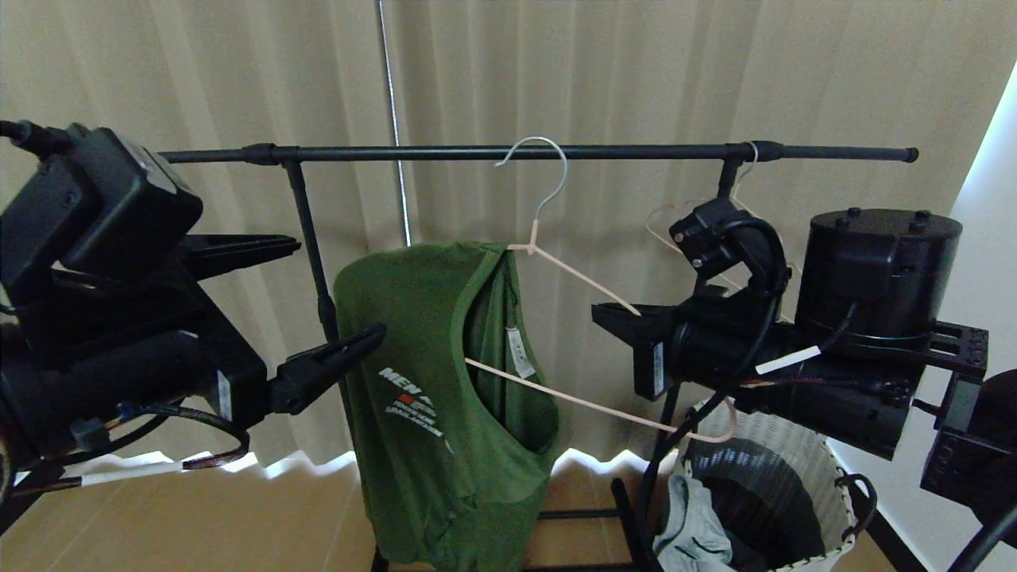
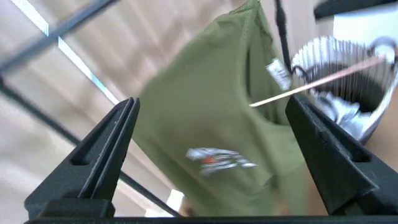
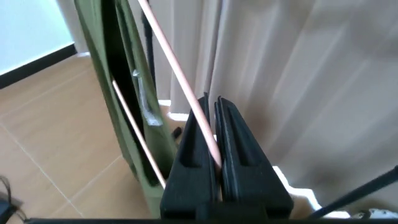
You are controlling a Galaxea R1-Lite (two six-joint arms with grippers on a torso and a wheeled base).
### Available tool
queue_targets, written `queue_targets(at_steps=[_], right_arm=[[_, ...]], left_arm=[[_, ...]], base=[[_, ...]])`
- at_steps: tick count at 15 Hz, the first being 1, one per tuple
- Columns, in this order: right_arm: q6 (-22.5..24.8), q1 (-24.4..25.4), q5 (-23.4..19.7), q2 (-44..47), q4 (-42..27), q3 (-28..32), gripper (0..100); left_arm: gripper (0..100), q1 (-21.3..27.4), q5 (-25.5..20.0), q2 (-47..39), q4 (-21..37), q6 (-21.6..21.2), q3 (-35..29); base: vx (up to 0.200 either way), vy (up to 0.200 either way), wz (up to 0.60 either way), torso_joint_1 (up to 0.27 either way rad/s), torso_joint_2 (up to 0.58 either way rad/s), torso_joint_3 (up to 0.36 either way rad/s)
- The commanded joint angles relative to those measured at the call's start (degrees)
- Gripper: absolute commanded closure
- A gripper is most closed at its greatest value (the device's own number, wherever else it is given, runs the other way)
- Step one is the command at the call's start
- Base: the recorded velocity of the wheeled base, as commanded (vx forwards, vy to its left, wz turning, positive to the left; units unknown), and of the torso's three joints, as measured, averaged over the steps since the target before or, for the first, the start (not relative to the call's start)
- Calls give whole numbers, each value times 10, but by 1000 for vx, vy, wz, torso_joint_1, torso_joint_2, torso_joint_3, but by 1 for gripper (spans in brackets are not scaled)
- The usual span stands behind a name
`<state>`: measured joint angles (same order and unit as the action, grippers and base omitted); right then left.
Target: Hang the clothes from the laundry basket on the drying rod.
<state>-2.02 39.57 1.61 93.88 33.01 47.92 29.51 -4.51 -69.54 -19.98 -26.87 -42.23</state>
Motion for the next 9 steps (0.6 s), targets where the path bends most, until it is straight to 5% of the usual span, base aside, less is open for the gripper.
queue_targets(at_steps=[1,9], right_arm=[[2,-3,-14,-24,-1,-20,100],[38,-15,-19,-26,36,-55,100]], left_arm=[[0,-42,-30,1,-1,-37,-1],[0,-42,-52,-33,-1,-141,2]], base=[[0,0,0,0,0,0],[0,0,0,0,0,0]])
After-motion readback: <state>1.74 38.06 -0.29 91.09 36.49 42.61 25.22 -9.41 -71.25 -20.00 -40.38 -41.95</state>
